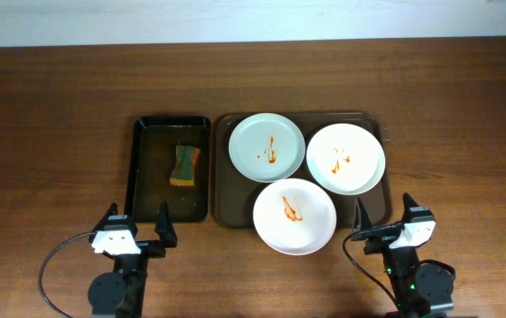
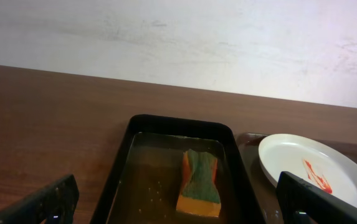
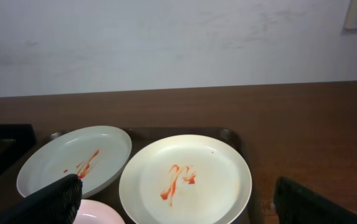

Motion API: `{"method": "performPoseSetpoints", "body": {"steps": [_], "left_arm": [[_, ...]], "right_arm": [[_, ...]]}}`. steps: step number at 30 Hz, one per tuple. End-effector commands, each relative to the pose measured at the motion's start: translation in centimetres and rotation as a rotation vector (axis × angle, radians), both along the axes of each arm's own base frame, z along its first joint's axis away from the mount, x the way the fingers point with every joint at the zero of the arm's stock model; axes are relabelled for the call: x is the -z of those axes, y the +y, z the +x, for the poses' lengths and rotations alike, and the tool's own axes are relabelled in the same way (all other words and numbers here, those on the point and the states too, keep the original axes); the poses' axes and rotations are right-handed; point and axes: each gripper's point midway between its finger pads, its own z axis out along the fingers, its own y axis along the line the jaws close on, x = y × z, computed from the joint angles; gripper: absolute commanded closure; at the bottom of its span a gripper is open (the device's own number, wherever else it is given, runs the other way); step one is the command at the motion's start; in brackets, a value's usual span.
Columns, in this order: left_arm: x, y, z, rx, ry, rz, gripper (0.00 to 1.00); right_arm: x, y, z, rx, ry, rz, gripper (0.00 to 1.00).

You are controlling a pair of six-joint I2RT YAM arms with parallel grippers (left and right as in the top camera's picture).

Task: Clean dirty plates on tray and stack at the side

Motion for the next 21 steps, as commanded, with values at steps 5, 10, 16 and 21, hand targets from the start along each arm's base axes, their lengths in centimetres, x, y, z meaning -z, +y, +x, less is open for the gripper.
{"method": "performPoseSetpoints", "body": {"steps": [5,10,16,21], "left_arm": [[0.1,-0.2,0.0,0.018,-0.001,0.011,0.00],[-1.1,-0.2,-0.6,0.019,0.098,0.012,0.00],[-3.5,-0.3,0.7,0.023,0.373,0.016,0.00],[-4.1,-2.9,3.6,0.190,0.739,0.018,0.00]], "right_arm": [[0.1,0.3,0.0,-0.015,0.001,0.009,0.02],[0.3,0.4,-0.6,-0.018,0.125,0.063,0.02],[-2.4,1.2,-0.1,-0.040,0.386,0.066,0.02],[-2.5,1.8,0.7,-0.046,0.841,0.043,0.02]]}}
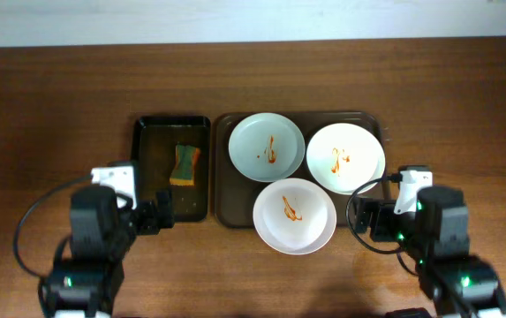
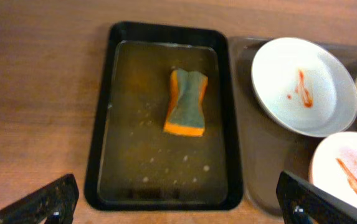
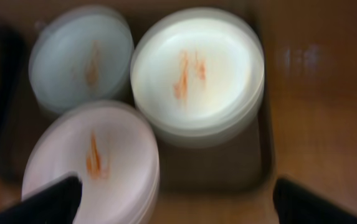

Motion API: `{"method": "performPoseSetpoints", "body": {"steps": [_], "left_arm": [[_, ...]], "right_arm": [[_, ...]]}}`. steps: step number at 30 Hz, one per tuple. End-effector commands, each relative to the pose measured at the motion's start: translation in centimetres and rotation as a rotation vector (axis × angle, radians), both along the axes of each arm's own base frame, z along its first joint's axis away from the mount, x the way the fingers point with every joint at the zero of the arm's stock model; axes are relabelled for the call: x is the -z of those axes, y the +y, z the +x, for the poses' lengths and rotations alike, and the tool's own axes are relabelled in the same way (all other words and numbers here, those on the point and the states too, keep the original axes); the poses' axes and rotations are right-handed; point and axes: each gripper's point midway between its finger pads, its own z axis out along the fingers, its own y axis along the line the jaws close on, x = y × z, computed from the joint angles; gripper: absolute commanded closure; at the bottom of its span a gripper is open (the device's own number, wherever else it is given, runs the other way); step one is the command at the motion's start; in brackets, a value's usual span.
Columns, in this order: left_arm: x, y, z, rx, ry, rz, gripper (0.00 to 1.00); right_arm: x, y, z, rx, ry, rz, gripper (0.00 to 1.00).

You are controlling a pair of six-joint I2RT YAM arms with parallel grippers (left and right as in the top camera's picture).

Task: Clean dirty plates on tray and stack at the side

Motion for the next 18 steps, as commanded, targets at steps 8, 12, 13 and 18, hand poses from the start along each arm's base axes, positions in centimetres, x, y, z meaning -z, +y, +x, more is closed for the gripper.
{"method": "performPoseSetpoints", "body": {"steps": [8,12,13,18], "left_arm": [[1.5,-2.5,7.4,0.121,0.265,-0.050,0.04],[6.0,-3.2,11.7,0.110,0.276,0.047,0.22],[8.1,-2.7,12.4,0.091,0.312,0.075,0.24],[14.9,-4.2,13.6,0.134,0.413,0.053,0.42]], "right_arm": [[1.7,2.2,2.9,-0.054,0.301,0.061,0.04],[2.4,2.3,2.9,-0.055,0.327,0.063,0.08],[2.4,2.3,2.9,-0.055,0.327,0.063,0.08],[2.4,2.2,3.0,-0.055,0.326,0.062,0.08]]}}
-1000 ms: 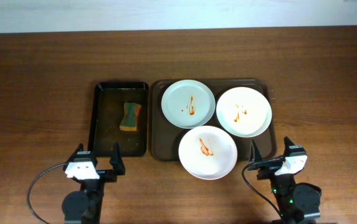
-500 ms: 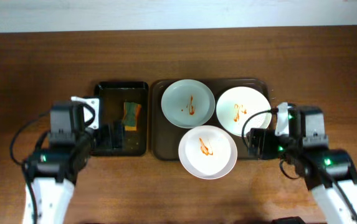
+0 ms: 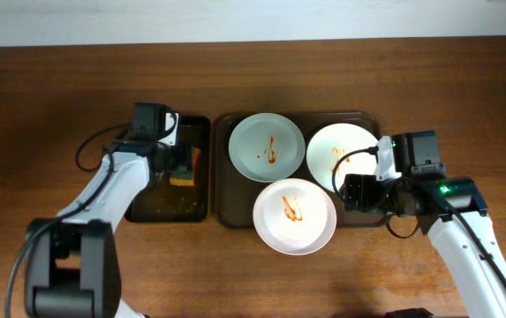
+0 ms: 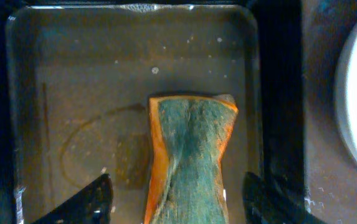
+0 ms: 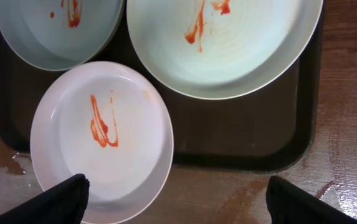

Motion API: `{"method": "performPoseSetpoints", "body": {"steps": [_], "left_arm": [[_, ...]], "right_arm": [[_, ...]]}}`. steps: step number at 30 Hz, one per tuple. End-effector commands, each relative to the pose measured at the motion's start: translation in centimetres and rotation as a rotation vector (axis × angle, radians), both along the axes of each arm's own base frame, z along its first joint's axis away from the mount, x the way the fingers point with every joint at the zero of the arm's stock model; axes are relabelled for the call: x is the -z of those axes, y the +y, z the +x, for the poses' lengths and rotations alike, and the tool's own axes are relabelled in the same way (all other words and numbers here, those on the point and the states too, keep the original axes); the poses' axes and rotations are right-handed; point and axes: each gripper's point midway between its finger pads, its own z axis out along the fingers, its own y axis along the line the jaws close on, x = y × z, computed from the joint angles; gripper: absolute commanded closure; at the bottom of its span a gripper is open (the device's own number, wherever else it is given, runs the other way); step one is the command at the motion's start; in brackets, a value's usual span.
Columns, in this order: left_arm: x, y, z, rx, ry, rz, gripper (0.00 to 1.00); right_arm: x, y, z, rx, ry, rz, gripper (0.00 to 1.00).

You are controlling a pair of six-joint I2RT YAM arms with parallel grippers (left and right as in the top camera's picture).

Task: Clean dirty plates on tray and stack at the side

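Observation:
Three plates smeared with red sauce sit on the brown tray [image 3: 235, 212]: a pale green one [image 3: 267, 147] at the back left, a white one [image 3: 345, 157] at the back right and a white one [image 3: 294, 215] at the front. An orange-and-green sponge [image 4: 190, 149] lies in water in the black tray [image 3: 142, 203]. My left gripper [image 4: 178, 208] is open, a finger on either side of the sponge's near end. My right gripper [image 5: 175, 211] hangs open over the tray's front right part, beside the front plate [image 5: 103, 143].
The wooden table [image 3: 464, 106] is bare to the right of the brown tray. Wet patches show on the wood near the tray's front edge [image 5: 240, 165]. The black tray's walls [image 4: 278, 93] close in on the sponge.
My left gripper has moved from the black tray's front edge to just above the sponge. My right gripper has moved forward over the brown tray's front right part. Both remain open.
Both arms first rested low at the table's front edge, cameras looking level across the trays. Then they stood raised and tilted down over the near ends of the trays. Now the left straddles the sponge and the right hangs over the plates.

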Motion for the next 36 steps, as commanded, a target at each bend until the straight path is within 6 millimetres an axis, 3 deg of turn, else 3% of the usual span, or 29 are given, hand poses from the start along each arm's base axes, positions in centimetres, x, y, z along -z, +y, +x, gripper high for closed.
{"method": "performPoseSetpoints", "body": {"steps": [1,3,6,7,8,10,13,14,16,17,20,21,22,23,25,27,30,33,36], "left_arm": [[2.4,-1.4,0.1,0.037,0.044,-0.010,0.43],[3.3,-1.8,0.1,0.047,0.056,-0.007,0.43],[3.4,-2.1,0.0,0.054,0.056,-0.005,0.56],[3.4,-2.1,0.0,0.055,0.057,-0.005,0.65],[3.5,-2.1,-0.1,0.054,0.061,-0.004,0.82],[3.8,-2.0,-0.8,0.054,0.094,0.000,1.00],[4.0,-1.9,-1.4,0.054,0.119,0.003,1.00],[4.2,-1.7,-1.6,0.051,0.126,0.011,0.96],[4.6,-1.6,-2.1,0.050,0.139,0.016,0.80],[4.9,-1.4,-2.4,0.047,0.146,0.024,0.78],[5.0,-1.4,-2.5,0.047,0.146,0.023,0.84],[5.0,-1.4,-2.5,0.047,0.147,0.023,1.00],[5.0,-1.5,-2.5,0.048,0.145,0.020,1.00],[4.0,-1.5,-2.0,0.047,0.124,0.017,1.00],[-0.6,-1.7,-0.2,0.046,0.003,0.002,1.00],[-2.4,-1.7,-0.4,0.046,-0.026,-0.002,1.00],[0.4,-1.4,-2.6,0.046,0.068,0.010,1.00],[5.3,-1.0,-4.9,0.024,0.187,0.016,1.00],[6.4,-1.0,-4.8,0.025,0.200,0.018,1.00]], "right_arm": [[-0.6,0.4,0.3,-0.006,-0.013,0.017,0.08],[-0.6,0.4,0.3,-0.006,-0.013,0.017,0.08],[-0.6,0.4,0.4,-0.006,-0.013,0.017,0.08],[-0.6,0.4,0.4,-0.006,-0.014,0.017,0.08],[-0.6,0.4,0.4,-0.006,-0.016,0.017,0.08],[-0.6,0.4,0.5,-0.005,-0.020,0.015,0.08],[-0.6,0.4,0.5,-0.004,-0.019,0.015,0.08],[-0.6,0.4,0.5,-0.005,-0.019,0.015,0.07],[-0.6,0.4,0.5,-0.005,-0.019,0.015,0.08],[-0.6,0.4,0.5,-0.005,-0.019,0.015,0.08],[-0.6,0.4,0.5,-0.005,-0.019,0.015,0.08],[-0.6,0.4,0.5,-0.004,-0.019,0.015,0.08],[-0.6,0.4,0.5,-0.005,-0.020,0.015,0.08],[-0.6,0.4,0.5,-0.005,-0.020,0.015,0.07],[-0.6,0.4,0.5,-0.005,-0.020,0.015,0.08],[-0.6,0.4,0.5,-0.005,-0.020,0.015,0.07],[-0.6,0.4,0.5,-0.005,-0.020,0.015,0.07],[-0.6,0.4,0.5,-0.005,-0.019,0.015,0.07],[-0.3,0.3,-0.2,-0.005,0.015,0.012,0.08]]}}
